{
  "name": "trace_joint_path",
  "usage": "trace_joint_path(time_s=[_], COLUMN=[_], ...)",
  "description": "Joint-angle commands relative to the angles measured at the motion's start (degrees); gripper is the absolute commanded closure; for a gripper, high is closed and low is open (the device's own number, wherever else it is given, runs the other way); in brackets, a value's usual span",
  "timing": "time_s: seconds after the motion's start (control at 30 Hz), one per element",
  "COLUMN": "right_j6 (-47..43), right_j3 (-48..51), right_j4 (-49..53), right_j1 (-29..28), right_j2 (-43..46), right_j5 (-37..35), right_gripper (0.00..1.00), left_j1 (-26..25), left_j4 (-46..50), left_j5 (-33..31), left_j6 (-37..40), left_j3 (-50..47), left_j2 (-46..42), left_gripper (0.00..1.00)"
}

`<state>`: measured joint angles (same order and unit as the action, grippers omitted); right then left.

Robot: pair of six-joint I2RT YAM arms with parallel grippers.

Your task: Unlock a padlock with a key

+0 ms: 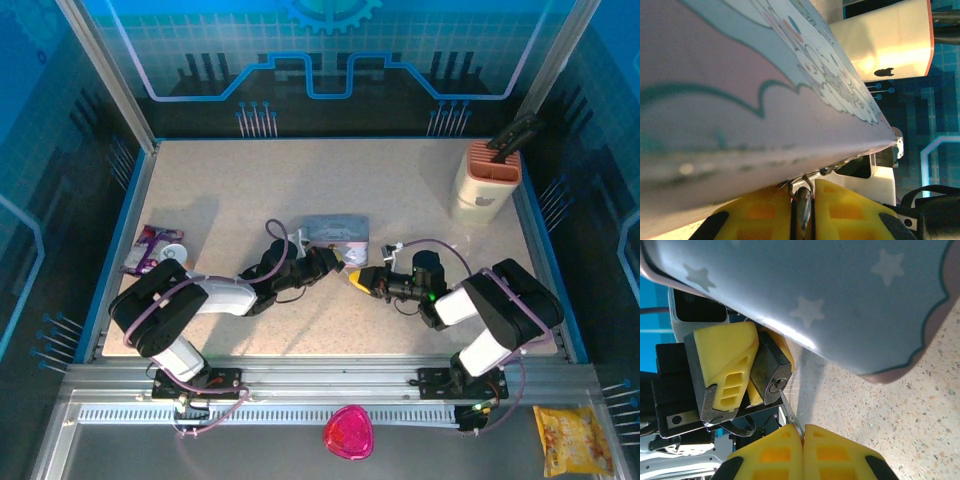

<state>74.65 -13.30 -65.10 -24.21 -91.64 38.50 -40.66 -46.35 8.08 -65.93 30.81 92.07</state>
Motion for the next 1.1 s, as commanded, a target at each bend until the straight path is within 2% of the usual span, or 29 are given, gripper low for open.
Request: trace_joint_path(time_s=[0.0,0.5,0.83,1.07], right_j6=[1.72,1.94,-0.45,-0.22], right_j3=[-3.09,-5.11,-5.16,-4.29], right_j4=[-5.12,-6.86,-2.47,-4.16], right_j1=[-0.05,0.34,-0.14,0.89], right_j2=[-1.27,-1.71,-0.29,-1.57], right_j5=[-4.92,-2.28,-2.93,-3.21], right_gripper=[1.00,1.00,1.00,1.00], left_j1=[-4.42,-4.99,-4.95,-5.10], left_j4=[-8.02,-7.31,-6.40,-6.27], left_j5=[10.25,11.84,11.61,12.01], left_j6=[-0.10,0.03,0.80,0.63], left_j3=[2.83,3.38,3.38,3.65], left_j2=[-3.27,-1.94,-0.89,-0.34], left_gripper=[0.95,0.95,0.85,0.87])
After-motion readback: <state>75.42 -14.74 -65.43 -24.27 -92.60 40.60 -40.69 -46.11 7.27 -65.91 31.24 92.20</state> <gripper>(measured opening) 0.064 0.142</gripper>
